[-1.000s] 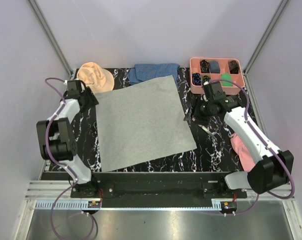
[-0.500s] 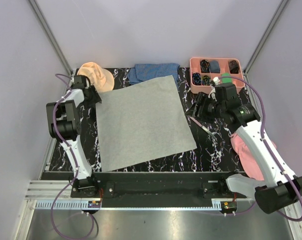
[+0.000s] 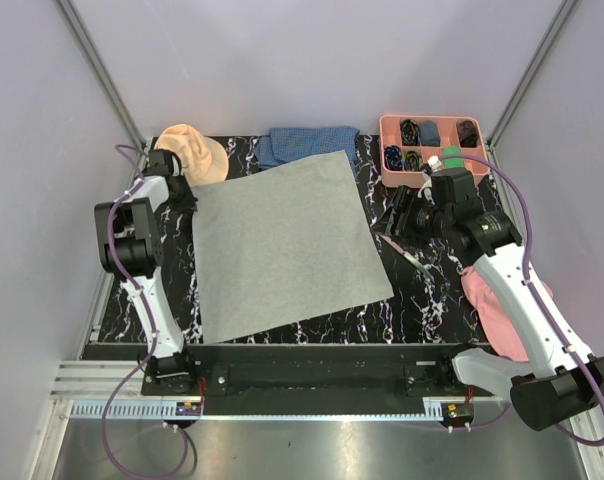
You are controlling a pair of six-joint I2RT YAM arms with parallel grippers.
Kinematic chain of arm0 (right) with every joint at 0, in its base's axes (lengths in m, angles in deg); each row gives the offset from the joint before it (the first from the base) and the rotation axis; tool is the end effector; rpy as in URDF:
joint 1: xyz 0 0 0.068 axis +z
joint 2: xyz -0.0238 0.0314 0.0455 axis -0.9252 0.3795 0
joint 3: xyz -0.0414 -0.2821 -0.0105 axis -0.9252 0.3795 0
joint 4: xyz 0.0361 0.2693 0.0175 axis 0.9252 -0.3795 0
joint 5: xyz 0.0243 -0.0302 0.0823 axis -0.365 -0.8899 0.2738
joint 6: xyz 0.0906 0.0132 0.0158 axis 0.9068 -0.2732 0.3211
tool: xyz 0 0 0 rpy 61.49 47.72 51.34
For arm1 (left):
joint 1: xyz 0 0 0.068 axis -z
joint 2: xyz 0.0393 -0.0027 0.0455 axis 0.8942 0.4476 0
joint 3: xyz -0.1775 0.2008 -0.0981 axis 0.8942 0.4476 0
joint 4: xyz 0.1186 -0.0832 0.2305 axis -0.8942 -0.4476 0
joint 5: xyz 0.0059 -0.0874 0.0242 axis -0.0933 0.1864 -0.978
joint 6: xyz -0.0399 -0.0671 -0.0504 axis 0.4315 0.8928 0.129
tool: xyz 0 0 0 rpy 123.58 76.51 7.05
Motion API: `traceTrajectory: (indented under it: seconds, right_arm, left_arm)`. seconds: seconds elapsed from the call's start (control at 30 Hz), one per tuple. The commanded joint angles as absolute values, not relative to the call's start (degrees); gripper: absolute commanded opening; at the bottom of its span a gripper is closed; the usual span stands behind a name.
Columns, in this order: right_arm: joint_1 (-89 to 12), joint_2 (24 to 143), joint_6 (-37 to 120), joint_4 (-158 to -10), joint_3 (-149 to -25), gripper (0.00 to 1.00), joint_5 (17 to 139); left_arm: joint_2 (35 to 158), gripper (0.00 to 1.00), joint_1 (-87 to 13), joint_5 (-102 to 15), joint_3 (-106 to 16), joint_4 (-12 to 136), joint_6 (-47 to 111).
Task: Fold the napkin, place the utensils inside, and roll it up
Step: Fold the napkin
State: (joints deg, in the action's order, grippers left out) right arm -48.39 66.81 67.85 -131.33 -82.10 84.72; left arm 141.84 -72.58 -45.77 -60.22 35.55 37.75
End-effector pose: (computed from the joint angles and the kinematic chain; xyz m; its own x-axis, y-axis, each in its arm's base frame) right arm 0.2440 0.1073 0.3463 -0.7977 0.2842 -0.5319 -0.0661 0.8355 0.5455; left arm 0.4878 0.0699 0.1247 -0.7715 -0.4181 -0.4796 -0.3437 0.9082 -0.2389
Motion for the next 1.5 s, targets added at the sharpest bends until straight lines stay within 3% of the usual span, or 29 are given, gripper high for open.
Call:
traceTrajectory:
  seconds: [0.0, 0.07, 0.3, 0.73, 1.47]
  right_arm:
    - [-48.71, 66.95, 67.09, -130.41, -82.55, 0.67, 85.09]
    - [-48.71, 66.77, 67.09, -130.41, -82.46, 0.67, 85.09]
    - [-48.71, 67.12, 66.66, -130.23, -82.37, 0.67, 84.74]
    - [-48.63, 67.39, 66.13, -128.21, -81.41, 0.68, 86.05]
    - [-48.71, 66.42, 66.13, -127.15, -80.35, 0.68, 87.11]
  left_arm:
    - [143.43, 0.10, -72.81, -41.75, -62.49, 35.14, 35.40]
    - [143.09, 0.00, -72.38, -41.31, -62.32, 35.14, 34.52]
    - [135.55, 0.00, -67.81, -42.10, -57.93, 38.39, 31.97]
    - [123.05, 0.00, -47.26, -50.10, -49.05, 39.54, 30.74]
    - [128.23, 0.00, -19.83, -49.66, -52.47, 38.65, 48.48]
